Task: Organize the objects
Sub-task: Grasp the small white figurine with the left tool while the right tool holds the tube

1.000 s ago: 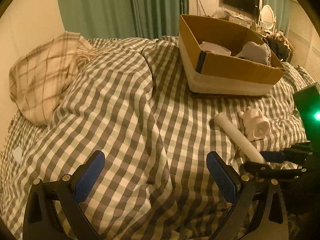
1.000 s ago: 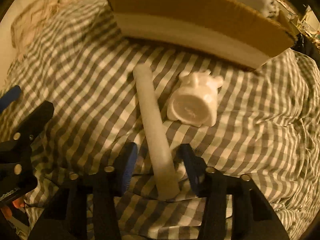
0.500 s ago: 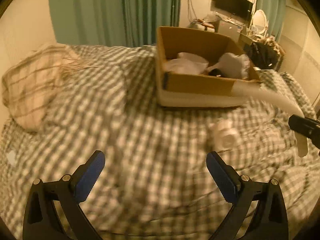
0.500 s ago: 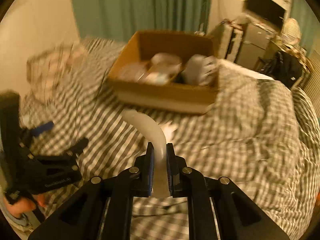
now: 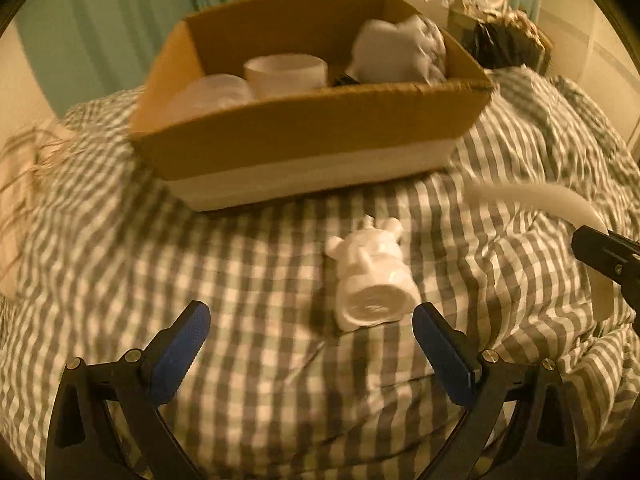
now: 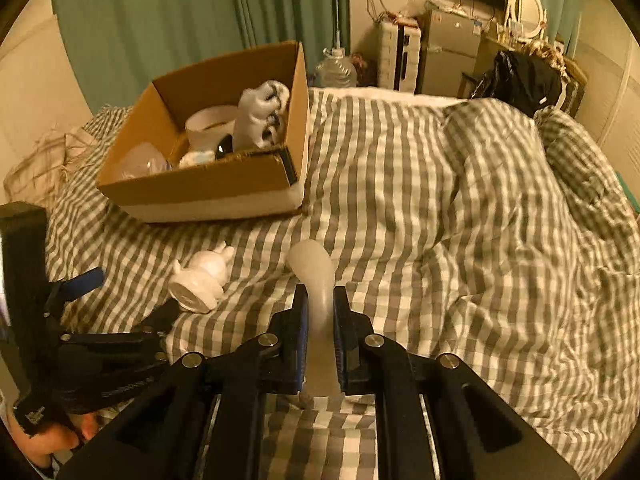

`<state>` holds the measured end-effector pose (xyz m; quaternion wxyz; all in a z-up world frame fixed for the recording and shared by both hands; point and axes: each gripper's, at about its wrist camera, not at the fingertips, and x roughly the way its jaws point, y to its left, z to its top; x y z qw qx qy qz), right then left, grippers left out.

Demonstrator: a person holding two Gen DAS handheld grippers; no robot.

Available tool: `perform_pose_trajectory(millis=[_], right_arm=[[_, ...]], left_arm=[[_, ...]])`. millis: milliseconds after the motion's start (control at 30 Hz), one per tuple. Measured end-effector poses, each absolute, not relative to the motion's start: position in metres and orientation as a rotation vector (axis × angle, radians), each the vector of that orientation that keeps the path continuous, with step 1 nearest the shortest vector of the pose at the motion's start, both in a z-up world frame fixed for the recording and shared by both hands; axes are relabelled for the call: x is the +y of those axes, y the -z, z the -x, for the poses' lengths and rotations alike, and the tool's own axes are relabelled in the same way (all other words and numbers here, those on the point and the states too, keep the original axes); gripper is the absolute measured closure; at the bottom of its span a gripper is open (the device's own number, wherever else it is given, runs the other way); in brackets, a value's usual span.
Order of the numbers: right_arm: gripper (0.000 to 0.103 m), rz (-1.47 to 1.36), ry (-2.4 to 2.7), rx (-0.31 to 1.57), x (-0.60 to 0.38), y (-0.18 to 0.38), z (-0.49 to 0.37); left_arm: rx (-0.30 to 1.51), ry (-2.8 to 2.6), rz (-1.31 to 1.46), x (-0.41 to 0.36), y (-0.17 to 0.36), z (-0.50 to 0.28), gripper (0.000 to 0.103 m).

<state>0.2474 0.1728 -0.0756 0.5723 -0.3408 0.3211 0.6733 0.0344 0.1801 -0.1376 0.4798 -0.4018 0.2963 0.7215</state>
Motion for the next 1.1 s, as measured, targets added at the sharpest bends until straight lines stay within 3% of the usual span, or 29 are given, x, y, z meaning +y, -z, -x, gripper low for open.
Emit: perform_pose_trajectory(millis=[133, 200, 233, 267, 467, 1100], right_arm=[[0.093, 0.819, -1.587, 0.759, 0.175, 0.084, -0.246], [0.093, 0.823, -1.586, 0.764, 0.175, 0.085, -0.246], [0.093, 0.825, -1.585, 0.766, 0.176, 0.086, -0.246], [0.093, 0.828, -1.585, 0.767, 0.176, 0.087, -0.245], [0.093, 0.84, -1.585, 0.756, 0.174, 0.087, -0.242], [0.092, 0.706, -1.684, 0.549, 0.108, -0.005, -0.213]], left_arm=[[0.74, -1.701, 0.961, 0.195, 0.147, -0.042, 0.002], [0.735, -1.66, 0.95, 0.202, 0.151, -0.045, 0.013], [0.733, -1.63, 0.962, 0.205, 0.155, -0.045, 0.028], [0.728, -1.604, 0.98, 0.207, 0.159, -0.044, 0.049], [0.641, -1.581, 1.016, 0.193, 0.153, -0.031, 0.051], [0.487, -1.711, 0.762, 0.1, 0.016, -0.013, 0.051]])
